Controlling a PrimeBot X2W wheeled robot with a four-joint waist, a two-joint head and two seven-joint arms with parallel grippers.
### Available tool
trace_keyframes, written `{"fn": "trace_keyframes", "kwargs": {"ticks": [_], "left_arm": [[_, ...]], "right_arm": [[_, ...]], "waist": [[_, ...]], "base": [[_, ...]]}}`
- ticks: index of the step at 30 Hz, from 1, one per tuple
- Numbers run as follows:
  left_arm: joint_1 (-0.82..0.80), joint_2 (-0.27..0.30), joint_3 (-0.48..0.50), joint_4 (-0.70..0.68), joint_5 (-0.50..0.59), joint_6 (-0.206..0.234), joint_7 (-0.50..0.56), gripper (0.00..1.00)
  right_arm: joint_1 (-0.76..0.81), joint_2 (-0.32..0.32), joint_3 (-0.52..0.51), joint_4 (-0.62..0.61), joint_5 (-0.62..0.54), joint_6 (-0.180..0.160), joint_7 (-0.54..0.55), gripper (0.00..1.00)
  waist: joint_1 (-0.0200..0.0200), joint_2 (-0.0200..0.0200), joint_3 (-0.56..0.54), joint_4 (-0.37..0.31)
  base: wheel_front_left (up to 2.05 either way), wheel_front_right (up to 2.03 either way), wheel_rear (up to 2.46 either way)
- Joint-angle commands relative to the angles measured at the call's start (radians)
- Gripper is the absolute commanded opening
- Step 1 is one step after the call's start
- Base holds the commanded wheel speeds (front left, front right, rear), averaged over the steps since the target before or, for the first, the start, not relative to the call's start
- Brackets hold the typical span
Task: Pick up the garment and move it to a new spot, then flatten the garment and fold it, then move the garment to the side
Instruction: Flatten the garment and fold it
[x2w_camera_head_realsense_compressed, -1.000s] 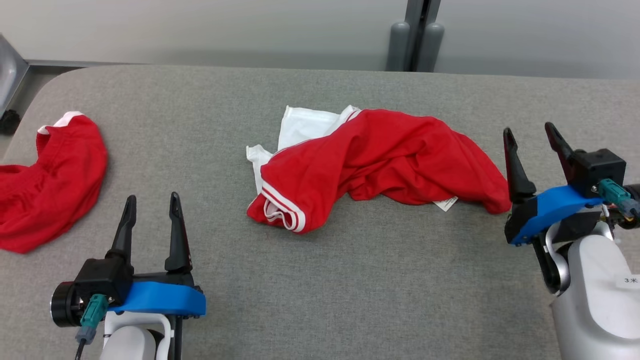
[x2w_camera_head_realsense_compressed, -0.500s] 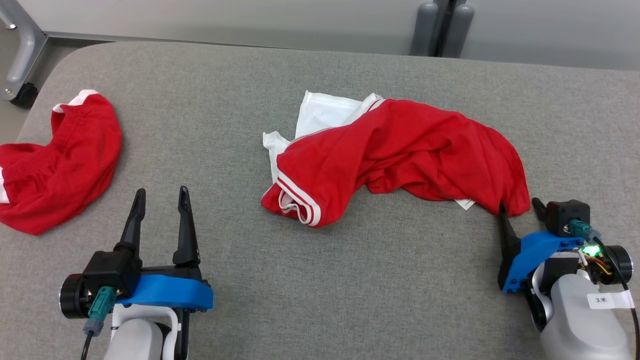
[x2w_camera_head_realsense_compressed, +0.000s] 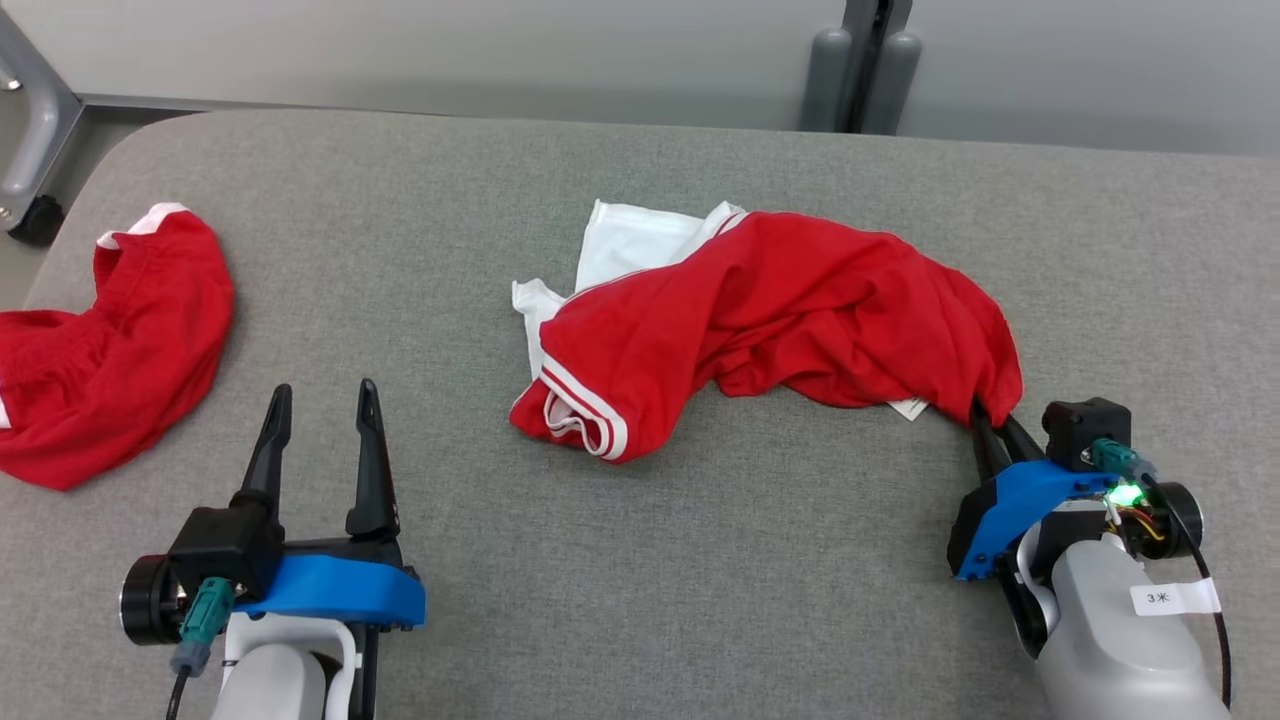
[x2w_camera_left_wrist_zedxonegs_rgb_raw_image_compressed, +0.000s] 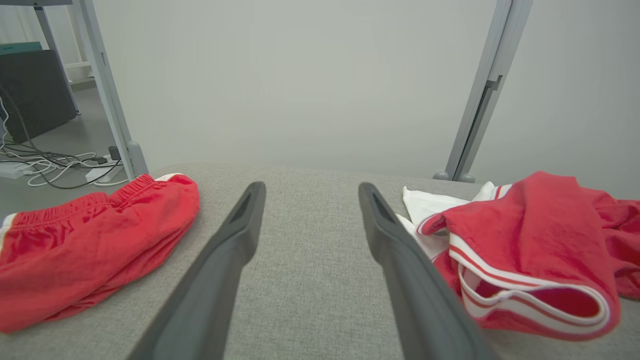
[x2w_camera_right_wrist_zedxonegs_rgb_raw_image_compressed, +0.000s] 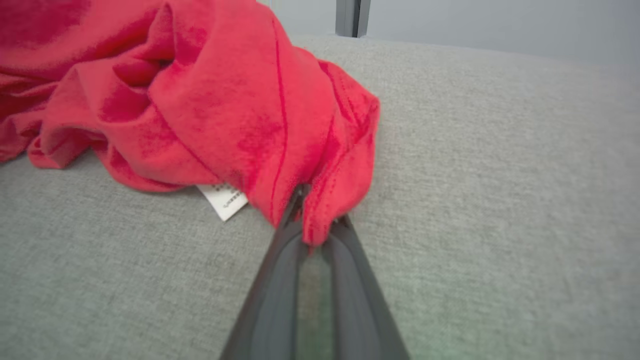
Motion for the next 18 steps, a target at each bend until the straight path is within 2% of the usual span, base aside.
{"fn": "trace_keyframes", "kwargs": {"ticks": [1, 5, 12, 18], "left_arm": [[0.014, 0.003, 0.006, 0.004, 0.006, -0.005, -0.005, 1.00], [0.035, 0.003, 0.016, 0.010, 0.007, -0.007, -0.005, 1.00], [0.073, 0.000, 0.026, 0.011, 0.009, -0.011, -0.005, 1.00], [0.085, -0.003, 0.025, 0.005, 0.016, -0.016, -0.005, 1.00]], "right_arm": [[-0.015, -0.002, 0.005, -0.003, 0.014, 0.000, -0.011, 0.00], [0.033, -0.012, 0.018, -0.050, 0.045, 0.000, -0.018, 0.00], [0.212, -0.048, 0.031, -0.314, 0.134, 0.000, -0.019, 0.00], [0.433, -0.072, -0.019, -0.534, 0.183, 0.000, 0.007, 0.00]], "waist": [[-0.0001, 0.0000, -0.014, -0.012], [-0.0001, 0.0000, -0.053, -0.043], [-0.0001, 0.0000, -0.115, -0.097], [-0.0001, 0.0000, -0.123, -0.121]], "base": [[0.00, 0.00, 0.00], [0.00, 0.00, 0.00], [0.00, 0.00, 0.00], [0.00, 0.00, 0.00]]}}
